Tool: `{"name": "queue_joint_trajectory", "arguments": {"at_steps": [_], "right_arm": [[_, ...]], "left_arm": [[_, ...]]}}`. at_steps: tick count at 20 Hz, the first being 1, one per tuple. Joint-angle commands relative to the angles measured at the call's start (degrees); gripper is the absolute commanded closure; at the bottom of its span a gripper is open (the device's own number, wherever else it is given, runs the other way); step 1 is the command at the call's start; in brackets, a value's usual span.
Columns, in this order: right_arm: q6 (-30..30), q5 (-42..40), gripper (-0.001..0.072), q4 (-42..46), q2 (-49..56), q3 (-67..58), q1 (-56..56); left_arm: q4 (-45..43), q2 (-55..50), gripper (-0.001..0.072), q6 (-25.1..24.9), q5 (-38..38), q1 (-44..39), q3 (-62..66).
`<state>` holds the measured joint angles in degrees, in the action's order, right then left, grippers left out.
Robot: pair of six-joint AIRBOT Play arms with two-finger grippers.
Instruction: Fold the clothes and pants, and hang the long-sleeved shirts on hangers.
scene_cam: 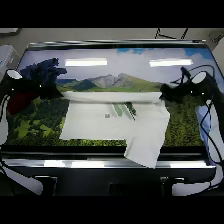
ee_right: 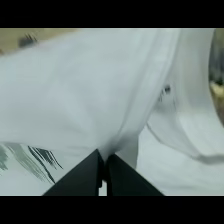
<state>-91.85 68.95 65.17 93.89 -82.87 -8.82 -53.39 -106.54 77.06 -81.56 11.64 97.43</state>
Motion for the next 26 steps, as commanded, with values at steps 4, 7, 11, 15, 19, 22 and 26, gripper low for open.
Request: {"name": "queue_joint_trajectory", "arguments": {"at_steps": [4,7,11,15,19,22,26], "right_arm": [[-3.8,0.0,0.0677,6.4,0.5,8.2,0.4],[-5.0,-1.4,0.0676,6.1,0.5,8.2,0.4],[-6.0,4.0,0.0318,5.4,0.3,1.9,-0.4],[-2.8,22.9,0.0193,6.7,-0.6,-3.3,-8.7],[0.3,24.0,0.0194,9.6,-6.4,10.5,-11.3],[1.0,22.6,0.0194,9.0,-8.8,15.5,-11.2],[1.2,23.1,0.0195,8.9,-9.4,15.5,-11.2]], "left_arm": [[-5.9,0.0,0.0686,1.2,-7.8,-0.4,-9.0],[-5.7,-0.2,0.0681,1.2,-7.8,-0.5,-9.3],[-2.2,0.2,0.0208,0.9,-11.4,0.7,-7.6],[-9.6,5.0,0.0206,0.9,-16.5,5.6,-10.0],[-9.4,13.3,0.0285,-2.7,-6.6,8.3,-32.4],[-4.8,15.2,0.0285,-6.6,-1.3,8.3,-42.5],[-3.3,15.2,0.0285,-6.6,1.5,7.7,-45.0]]}}
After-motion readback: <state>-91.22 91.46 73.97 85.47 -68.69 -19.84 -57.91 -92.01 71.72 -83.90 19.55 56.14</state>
